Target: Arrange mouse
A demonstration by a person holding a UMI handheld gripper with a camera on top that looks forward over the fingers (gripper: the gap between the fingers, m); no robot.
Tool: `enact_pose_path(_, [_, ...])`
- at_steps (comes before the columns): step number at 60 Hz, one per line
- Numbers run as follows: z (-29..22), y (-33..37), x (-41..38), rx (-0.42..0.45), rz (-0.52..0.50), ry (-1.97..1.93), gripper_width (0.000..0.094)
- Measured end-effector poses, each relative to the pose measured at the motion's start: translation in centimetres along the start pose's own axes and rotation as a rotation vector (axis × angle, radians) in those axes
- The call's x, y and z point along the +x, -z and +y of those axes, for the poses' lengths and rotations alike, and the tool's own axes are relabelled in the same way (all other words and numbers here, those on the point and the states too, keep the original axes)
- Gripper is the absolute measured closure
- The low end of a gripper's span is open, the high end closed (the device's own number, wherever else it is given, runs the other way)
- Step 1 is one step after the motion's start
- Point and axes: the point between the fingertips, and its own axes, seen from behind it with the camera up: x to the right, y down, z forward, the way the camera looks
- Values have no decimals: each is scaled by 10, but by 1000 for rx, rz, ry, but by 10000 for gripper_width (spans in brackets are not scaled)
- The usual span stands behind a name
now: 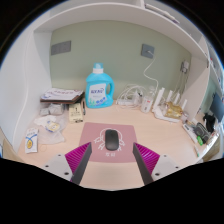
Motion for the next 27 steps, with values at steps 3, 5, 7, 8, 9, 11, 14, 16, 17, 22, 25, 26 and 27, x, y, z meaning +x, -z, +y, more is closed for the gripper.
enact_pose_path(3, [3,18,0,7,7,13,88])
enact_pose_path(5, [4,30,-2,17,6,23,88])
enact_pose_path(7, [5,41,-4,30,1,24,87])
enact_pose_path(8, [6,46,-6,33,-2,21,86])
enact_pose_path(9, [8,50,-7,35,-6,18,86])
enact_pose_path(11, [11,58,-8,38,-6,17,85])
enact_pose_path(14, [14,70,-8,47,-1,27,84])
enact_pose_path(16, [17,77,-10,48,-4,27,86])
enact_pose_path(17, [18,79,-11,49,-6,25,86])
enact_pose_path(22, [22,90,-15,56,-16,24,89])
enact_pose_path(25, [24,94,-15,57,-15,24,87])
enact_pose_path(26, [25,95,-15,57,-14,24,86])
enact_pose_path(27, [25,96,-15,57,-13,25,85])
